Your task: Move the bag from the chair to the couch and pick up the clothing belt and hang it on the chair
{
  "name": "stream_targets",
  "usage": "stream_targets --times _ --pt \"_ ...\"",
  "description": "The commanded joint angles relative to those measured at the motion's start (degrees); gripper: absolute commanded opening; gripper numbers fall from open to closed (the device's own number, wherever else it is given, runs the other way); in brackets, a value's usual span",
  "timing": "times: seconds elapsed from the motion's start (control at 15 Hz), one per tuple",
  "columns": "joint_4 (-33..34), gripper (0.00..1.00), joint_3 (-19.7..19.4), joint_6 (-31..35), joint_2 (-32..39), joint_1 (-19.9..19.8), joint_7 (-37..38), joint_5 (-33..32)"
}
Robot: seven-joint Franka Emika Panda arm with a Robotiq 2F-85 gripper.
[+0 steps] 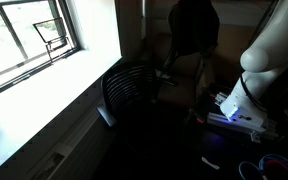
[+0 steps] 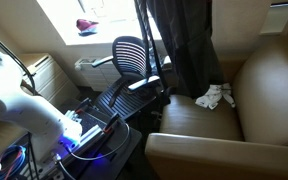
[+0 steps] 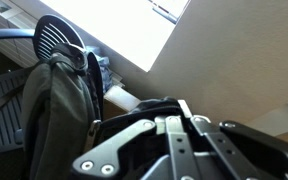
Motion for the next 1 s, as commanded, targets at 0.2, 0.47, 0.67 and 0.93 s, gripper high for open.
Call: stream_targets --times 0.2,0.47,0.67,0.93 --pt "15.6 0.00 -4.1 -12.6 2.6 -7.1 8.6 13.1" --pt "13.8 0.00 -3.7 -0.5 2.4 -7.1 10.9 16.4" --pt "13.5 0.00 -3.4 8.7 4.8 -7.4 15.2 18.7" --pt "1.3 0.00 -3.4 28.8 4.1 0.4 10.7 18.6"
